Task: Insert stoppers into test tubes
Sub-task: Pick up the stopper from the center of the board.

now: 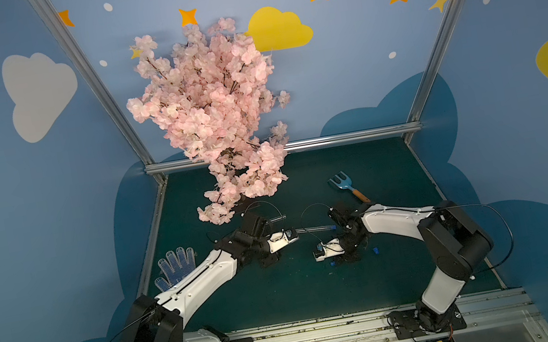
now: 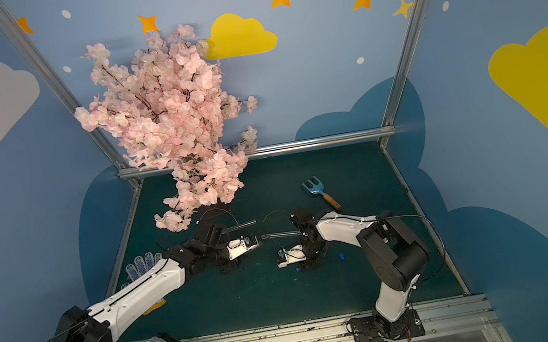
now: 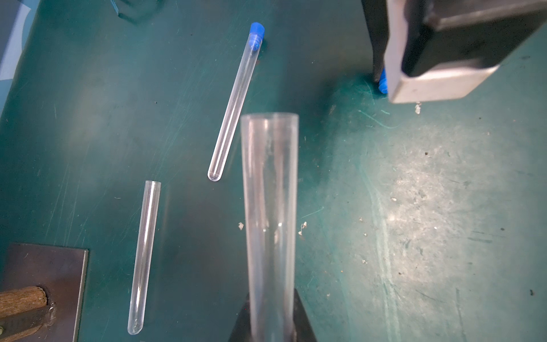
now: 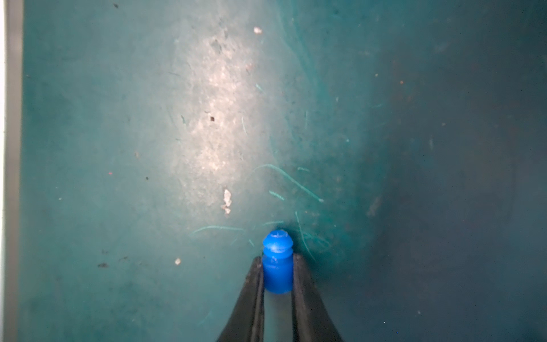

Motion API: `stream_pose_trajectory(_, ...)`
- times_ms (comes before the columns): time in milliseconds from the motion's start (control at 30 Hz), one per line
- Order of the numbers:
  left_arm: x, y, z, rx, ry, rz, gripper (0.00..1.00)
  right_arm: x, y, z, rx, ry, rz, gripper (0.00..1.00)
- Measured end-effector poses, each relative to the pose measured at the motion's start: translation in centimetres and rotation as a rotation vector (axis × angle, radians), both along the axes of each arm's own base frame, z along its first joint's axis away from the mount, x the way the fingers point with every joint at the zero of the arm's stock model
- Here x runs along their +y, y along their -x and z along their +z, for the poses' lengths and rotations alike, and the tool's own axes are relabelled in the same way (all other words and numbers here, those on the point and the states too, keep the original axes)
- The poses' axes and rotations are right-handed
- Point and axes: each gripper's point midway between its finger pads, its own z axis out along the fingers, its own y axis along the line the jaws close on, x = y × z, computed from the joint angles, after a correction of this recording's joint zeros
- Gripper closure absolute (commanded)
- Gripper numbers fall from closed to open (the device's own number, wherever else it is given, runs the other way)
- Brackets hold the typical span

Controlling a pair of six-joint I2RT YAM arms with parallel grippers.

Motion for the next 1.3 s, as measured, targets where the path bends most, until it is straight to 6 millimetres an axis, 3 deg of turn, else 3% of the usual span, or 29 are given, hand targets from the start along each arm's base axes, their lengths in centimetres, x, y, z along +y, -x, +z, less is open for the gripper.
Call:
stream_pose_trajectory(467, -0.3, 0.2, 0.0, -0.102, -0.024, -0.066, 0.97, 0.3, -0.2, 2.2, 0.004, -0.104, -0.079, 0.89)
stream_pose_trajectory(767, -2.1, 1.9, -0.1, -0.282, -0.123, -0.265, 0.98, 1.4, -0.8, 6.1, -0.012, -0.232, -0.160, 0.89)
stream_pose_trajectory(1067, -3.2, 0.7, -1.3, -0.449, -0.320, -0.355, 0.98, 2.5, -0.6, 8.3, 0.027, -0.317, -0.229, 0.88)
stream_pose_trajectory(1300, -4.0, -0.7, -0.9, -0.520, -0.354, -0.341, 0.97, 3.2, -0.6, 9.3, 0.046, -0.363, -0.251, 0.88)
